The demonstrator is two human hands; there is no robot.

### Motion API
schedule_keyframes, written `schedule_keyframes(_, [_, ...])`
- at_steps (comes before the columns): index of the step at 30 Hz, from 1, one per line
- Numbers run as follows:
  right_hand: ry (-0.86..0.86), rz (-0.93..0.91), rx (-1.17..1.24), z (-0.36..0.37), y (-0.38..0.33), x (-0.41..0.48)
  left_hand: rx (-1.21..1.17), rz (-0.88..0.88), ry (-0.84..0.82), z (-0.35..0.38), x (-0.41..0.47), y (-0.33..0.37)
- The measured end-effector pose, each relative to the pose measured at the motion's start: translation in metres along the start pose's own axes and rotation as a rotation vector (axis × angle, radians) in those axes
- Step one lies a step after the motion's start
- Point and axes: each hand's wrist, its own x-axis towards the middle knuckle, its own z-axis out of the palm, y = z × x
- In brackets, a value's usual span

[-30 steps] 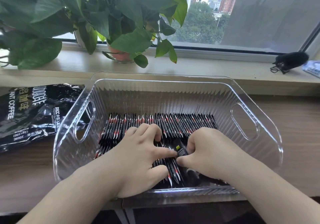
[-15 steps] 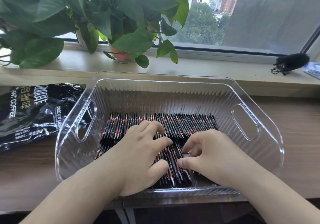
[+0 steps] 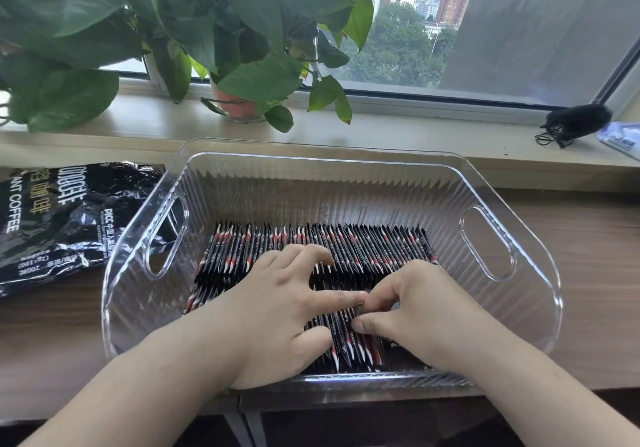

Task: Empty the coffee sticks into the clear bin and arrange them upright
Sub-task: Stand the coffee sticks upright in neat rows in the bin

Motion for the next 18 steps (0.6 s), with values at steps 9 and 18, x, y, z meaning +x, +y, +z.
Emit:
schedule_keyframes(9, [0.13,-0.009,0.02,-0.032,0.016,-0.02,-0.034,0.009,-0.066,0.001,0.001,-0.002])
schedule_keyframes(18, [-0.029,-0.178,-0.057,-0.006,0.009,-0.02,-0.036,0.046,-0.048,-0.001,0.002,0.0])
